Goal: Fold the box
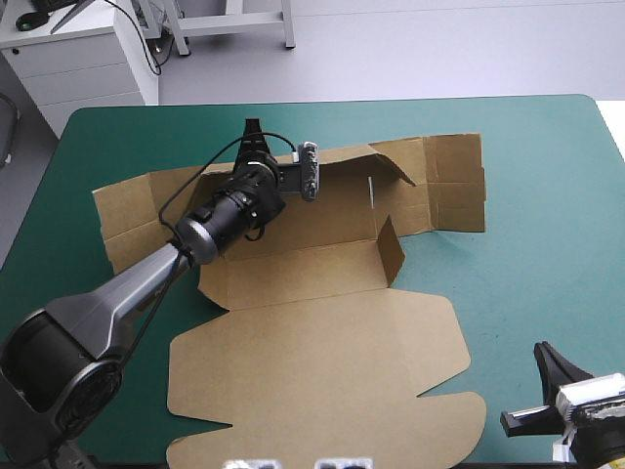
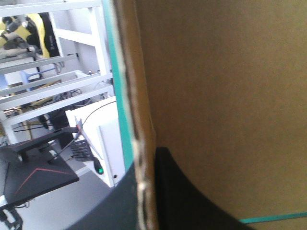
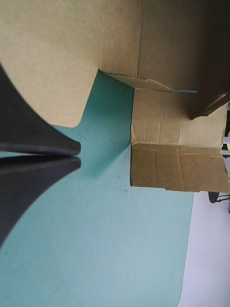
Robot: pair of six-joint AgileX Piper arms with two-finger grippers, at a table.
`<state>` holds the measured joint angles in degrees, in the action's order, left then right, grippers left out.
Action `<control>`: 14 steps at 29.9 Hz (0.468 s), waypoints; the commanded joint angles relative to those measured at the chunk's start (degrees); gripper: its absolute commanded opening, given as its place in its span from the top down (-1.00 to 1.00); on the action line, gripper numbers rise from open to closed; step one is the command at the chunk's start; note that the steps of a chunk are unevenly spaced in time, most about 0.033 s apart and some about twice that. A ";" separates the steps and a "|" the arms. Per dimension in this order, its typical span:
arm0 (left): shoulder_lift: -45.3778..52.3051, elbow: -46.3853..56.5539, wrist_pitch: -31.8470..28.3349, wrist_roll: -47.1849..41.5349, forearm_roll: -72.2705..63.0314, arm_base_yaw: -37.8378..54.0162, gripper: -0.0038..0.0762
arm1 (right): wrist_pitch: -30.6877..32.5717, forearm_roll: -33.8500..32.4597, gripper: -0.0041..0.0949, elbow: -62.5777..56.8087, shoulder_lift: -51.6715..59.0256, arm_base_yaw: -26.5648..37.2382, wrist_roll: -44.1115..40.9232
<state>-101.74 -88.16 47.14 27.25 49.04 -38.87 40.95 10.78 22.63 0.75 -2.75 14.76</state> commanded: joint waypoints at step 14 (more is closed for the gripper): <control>9.37 22.55 -0.02 -42.17 47.56 -10.51 0.92 | -4.16 0.19 0.95 1.62 1.14 0.50 0.33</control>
<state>-96.15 -69.31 44.83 -3.82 83.15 -48.72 40.95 10.78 22.63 0.75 -2.75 14.76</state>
